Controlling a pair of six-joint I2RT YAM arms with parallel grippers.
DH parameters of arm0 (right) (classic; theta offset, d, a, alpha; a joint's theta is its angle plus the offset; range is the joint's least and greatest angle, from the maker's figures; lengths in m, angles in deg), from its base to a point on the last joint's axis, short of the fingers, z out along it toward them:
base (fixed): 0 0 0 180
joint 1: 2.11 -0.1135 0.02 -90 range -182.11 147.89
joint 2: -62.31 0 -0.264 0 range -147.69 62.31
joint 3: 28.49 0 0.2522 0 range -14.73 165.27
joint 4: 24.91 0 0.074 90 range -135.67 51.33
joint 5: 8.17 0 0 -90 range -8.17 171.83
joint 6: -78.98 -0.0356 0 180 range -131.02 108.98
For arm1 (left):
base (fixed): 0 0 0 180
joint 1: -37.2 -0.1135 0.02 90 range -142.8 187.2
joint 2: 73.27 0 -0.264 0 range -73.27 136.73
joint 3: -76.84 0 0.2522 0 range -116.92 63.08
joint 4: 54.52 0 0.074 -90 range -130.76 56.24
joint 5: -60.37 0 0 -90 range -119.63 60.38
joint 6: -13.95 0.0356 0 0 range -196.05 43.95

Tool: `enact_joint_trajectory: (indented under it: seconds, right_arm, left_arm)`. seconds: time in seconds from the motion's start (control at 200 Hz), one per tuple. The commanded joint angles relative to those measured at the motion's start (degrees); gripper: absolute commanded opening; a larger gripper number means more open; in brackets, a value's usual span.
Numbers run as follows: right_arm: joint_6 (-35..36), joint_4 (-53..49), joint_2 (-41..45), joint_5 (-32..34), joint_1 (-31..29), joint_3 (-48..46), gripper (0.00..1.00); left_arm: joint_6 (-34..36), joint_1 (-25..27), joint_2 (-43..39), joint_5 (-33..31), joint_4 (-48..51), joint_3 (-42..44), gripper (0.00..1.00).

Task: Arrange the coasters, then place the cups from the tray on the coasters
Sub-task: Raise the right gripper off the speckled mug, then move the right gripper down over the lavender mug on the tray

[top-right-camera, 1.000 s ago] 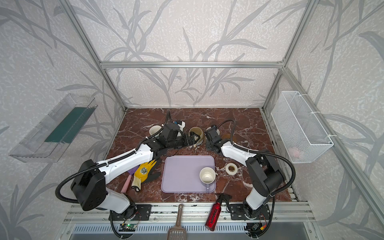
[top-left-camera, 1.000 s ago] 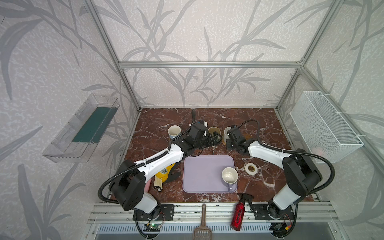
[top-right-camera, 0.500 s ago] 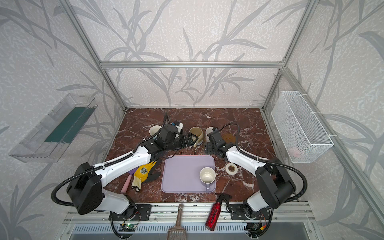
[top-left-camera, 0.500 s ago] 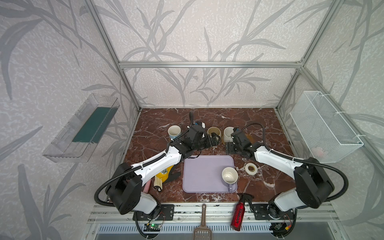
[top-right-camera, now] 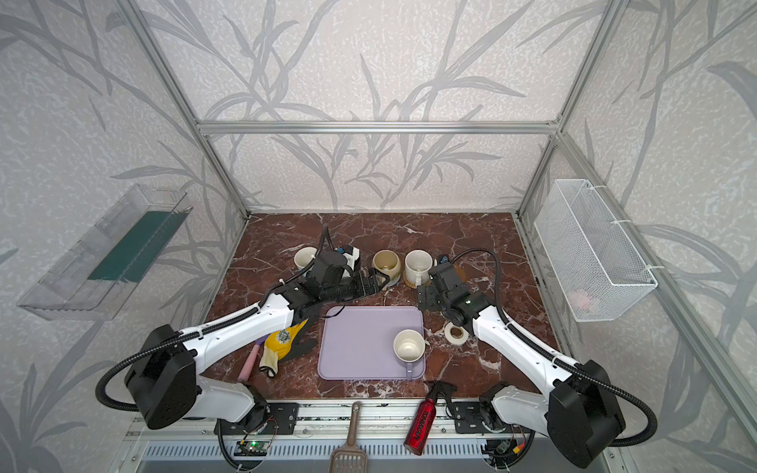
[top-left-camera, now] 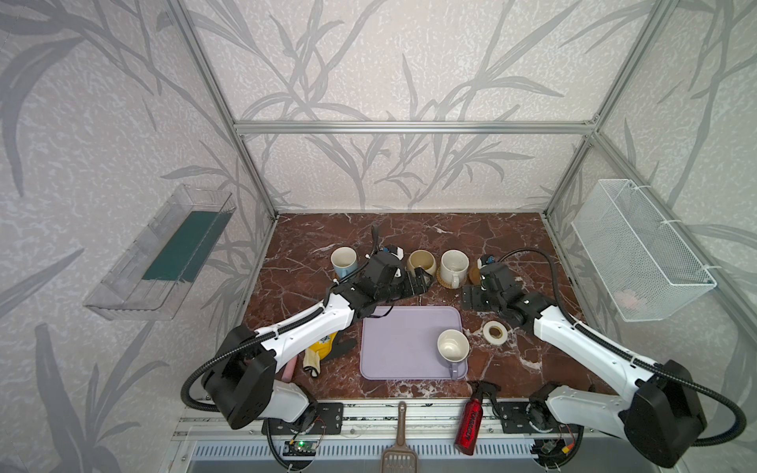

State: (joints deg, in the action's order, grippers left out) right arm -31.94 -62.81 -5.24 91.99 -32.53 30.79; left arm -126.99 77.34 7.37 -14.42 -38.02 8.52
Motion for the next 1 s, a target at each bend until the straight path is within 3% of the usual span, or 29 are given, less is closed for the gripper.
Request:
enact_joint_trajectory:
  seconds: [0.0,0.16,0.375,0.515,0.67,0.815,0.995]
  right_arm:
    - [1.92,-5.28,5.91,-10.06,-0.24,-1.8,0.99]
    - [-2.59,-7.52,16.52,-11.16,-0.69,-7.6,0.99]
    - [-4.32,-15.2,22.08,-10.17,-4.37,-8.32,0.99]
    - [-8.25,-16.72,24.58,-6.33,-12.85,-9.05,0.99]
    - [-12.97,-20.63,24.04,2.92,-24.75,-8.73,0.99]
    - [-19.06,-23.08,21.76,9.19,-35.22,-8.14,0.99]
    - [-22.58,-21.39,17.99,10.79,-41.43,-8.34,0.99]
  left_arm:
    - [0.86,0.36,-3.32,1.28,2.28,0.73,0.99]
    - [-0.03,2.37,-4.69,1.18,1.74,3.13,0.99]
    - [-0.92,4.94,-3.77,1.59,1.39,5.35,0.99]
    - [-0.38,6.0,-2.59,2.62,4.17,4.65,0.99]
    - [-4.72,6.27,-2.7,5.0,-1.48,8.21,0.99]
    - [-4.32,6.47,-3.71,3.59,-0.08,9.04,0.99]
    - [-4.18,6.46,-5.1,2.82,0.82,9.45,0.99]
